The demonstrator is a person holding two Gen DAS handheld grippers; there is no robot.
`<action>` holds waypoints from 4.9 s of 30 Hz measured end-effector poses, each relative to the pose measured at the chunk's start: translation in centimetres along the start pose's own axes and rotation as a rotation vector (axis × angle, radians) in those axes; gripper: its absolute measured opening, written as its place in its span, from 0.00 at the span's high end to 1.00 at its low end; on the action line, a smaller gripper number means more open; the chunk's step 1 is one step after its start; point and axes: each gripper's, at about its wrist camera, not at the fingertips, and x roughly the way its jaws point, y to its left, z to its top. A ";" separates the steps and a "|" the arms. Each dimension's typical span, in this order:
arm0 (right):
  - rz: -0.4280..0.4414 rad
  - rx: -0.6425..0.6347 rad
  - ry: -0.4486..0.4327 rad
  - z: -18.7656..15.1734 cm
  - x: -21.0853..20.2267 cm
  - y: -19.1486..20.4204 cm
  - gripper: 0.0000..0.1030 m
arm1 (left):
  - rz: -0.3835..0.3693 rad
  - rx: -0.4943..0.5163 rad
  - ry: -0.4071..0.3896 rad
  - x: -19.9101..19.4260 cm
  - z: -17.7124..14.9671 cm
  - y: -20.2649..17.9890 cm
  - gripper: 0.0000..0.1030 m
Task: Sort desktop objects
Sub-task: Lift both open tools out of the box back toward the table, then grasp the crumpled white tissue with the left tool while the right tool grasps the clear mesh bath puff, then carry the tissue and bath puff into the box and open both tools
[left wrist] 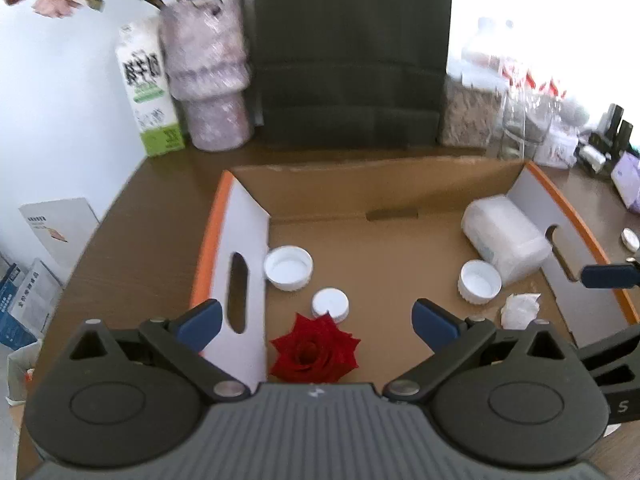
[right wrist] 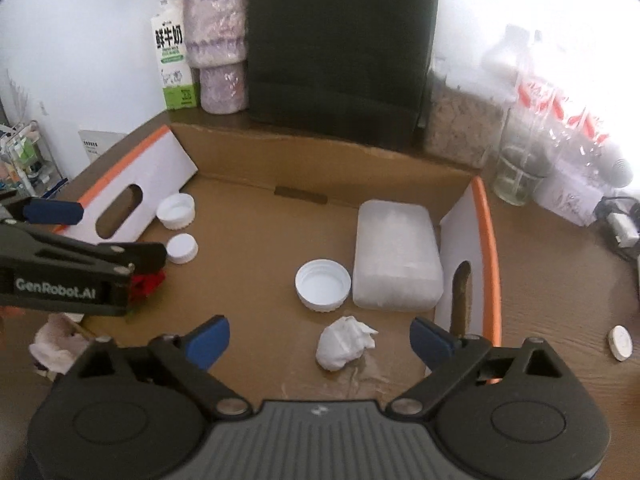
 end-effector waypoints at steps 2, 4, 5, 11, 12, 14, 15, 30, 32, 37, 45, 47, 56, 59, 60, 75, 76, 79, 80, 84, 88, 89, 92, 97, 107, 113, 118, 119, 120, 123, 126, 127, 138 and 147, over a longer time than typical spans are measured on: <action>-0.010 0.004 -0.016 -0.1 -1.0 -0.1 0.00 | 0.007 -0.006 -0.020 -1.1 -0.1 0.3 0.00; -0.022 0.010 -0.035 -0.4 -2.1 -0.2 0.00 | 0.009 -0.015 -0.043 -2.3 -0.4 0.7 0.00; -0.024 0.012 -0.045 -0.5 -2.6 -0.2 0.00 | 0.011 -0.018 -0.053 -2.9 -0.5 0.9 0.00; -0.027 -0.001 -0.141 -1.7 -7.1 0.0 0.00 | 0.020 -0.022 -0.135 -7.0 -2.2 2.1 0.00; -0.026 -0.003 -0.163 -2.0 -8.0 0.1 0.00 | 0.016 -0.026 -0.150 -7.7 -2.6 2.4 0.00; -0.028 -0.004 -0.201 -2.8 -9.7 0.2 0.00 | 0.008 -0.034 -0.180 -9.3 -3.5 2.9 0.00; -0.028 -0.007 -0.219 -3.2 -10.4 0.3 0.00 | 0.009 -0.040 -0.193 -10.1 -4.1 3.1 0.00; -0.049 0.046 -0.347 -14.3 -15.2 2.1 0.00 | 0.093 -0.127 -0.311 -15.0 -14.5 5.6 0.00; -0.055 0.078 -0.341 -15.7 -15.0 2.2 0.00 | 0.093 -0.152 -0.300 -15.0 -15.5 5.8 0.00; -0.065 0.103 -0.318 -17.5 -14.2 2.3 0.00 | 0.067 -0.154 -0.274 -14.6 -16.2 5.7 0.00; -0.096 0.148 -0.317 -17.2 -13.0 0.1 0.00 | 0.080 -0.142 -0.264 -13.4 -15.6 5.5 0.00; -0.104 0.157 -0.310 -17.0 -12.5 -0.6 0.00 | 0.071 -0.137 -0.258 -13.0 -15.3 5.3 0.00; -0.126 0.181 -0.257 -15.6 -9.0 -3.1 0.00 | 0.059 -0.084 -0.232 -10.1 -13.1 3.2 0.00; -0.121 0.175 -0.241 -15.1 -8.0 -3.5 0.00 | 0.047 -0.076 -0.219 -8.9 -12.4 2.6 0.00; -0.120 0.170 -0.235 -14.9 -7.6 -3.6 0.01 | 0.044 -0.072 -0.215 -8.5 -12.2 2.4 0.00; -0.004 0.123 -0.185 -13.6 -4.4 -3.6 0.27 | -0.005 -0.043 -0.159 -4.5 -10.6 1.1 0.10; 0.001 0.123 -0.181 -13.6 -4.3 -3.5 0.29 | -0.011 -0.044 -0.153 -4.4 -10.6 1.1 0.16; 0.009 0.121 -0.174 -13.7 -4.1 -3.4 0.35 | -0.022 -0.045 -0.137 -3.9 -10.7 1.1 0.22; 0.016 0.123 -0.172 -13.7 -4.0 -3.4 0.39 | -0.022 -0.045 -0.136 -3.9 -10.7 1.0 0.25; 0.026 0.122 -0.172 -13.9 -4.1 -3.3 0.44 | -0.044 -0.052 -0.132 -3.9 -10.8 1.0 0.53; 0.032 0.124 -0.174 -14.1 -4.3 -3.2 0.49 | -0.065 -0.055 -0.138 -4.3 -10.9 1.0 0.70; 0.032 0.123 -0.175 -14.1 -4.3 -3.1 0.50 | -0.062 -0.054 -0.143 -4.4 -10.9 1.0 0.72; 0.032 0.125 -0.181 -14.3 -4.6 -3.0 0.53 | -0.064 -0.058 -0.157 -5.0 -11.0 1.1 0.77; 0.027 0.125 -0.192 -14.6 -5.0 -2.8 0.56 | -0.054 -0.076 -0.172 -5.9 -11.4 1.5 0.82; 0.002 0.105 -0.279 -14.5 -8.2 -2.8 0.57 | -0.081 -0.070 -0.265 -10.1 -11.5 2.0 0.83; 0.000 0.067 -0.366 -12.5 -11.1 -2.5 0.57 | -0.083 -0.031 -0.352 -12.5 -9.4 1.6 0.83; -0.006 0.035 -0.415 -9.2 -12.0 -2.4 0.57 | -0.082 0.006 -0.397 -12.9 -6.4 0.6 0.83; -0.007 0.033 -0.418 -8.5 -11.9 -2.4 0.57 | -0.086 0.009 -0.399 -12.7 -5.7 0.4 0.83; -0.004 0.031 -0.420 -7.6 -11.8 -2.4 0.57 | -0.091 0.010 -0.398 -12.5 -5.0 0.3 0.83; 0.014 0.025 -0.413 -5.2 -11.0 -2.5 0.57 | -0.108 -0.002 -0.372 -11.0 -2.4 0.2 0.83; 0.029 0.020 -0.387 -2.4 -9.5 -2.2 0.57 | -0.114 -0.012 -0.320 -8.8 0.2 0.0 0.83; 0.031 0.019 -0.375 -1.6 -8.9 -2.1 0.57 | -0.110 -0.007 -0.302 -8.0 0.9 -0.1 0.83; 0.046 -0.041 -0.110 6.9 2.9 -0.4 0.57 | -0.043 0.038 -0.064 2.4 6.3 -0.8 0.83; 0.028 -0.081 0.038 7.9 9.9 0.5 0.57 | -0.021 0.002 0.090 9.6 6.8 -0.1 0.82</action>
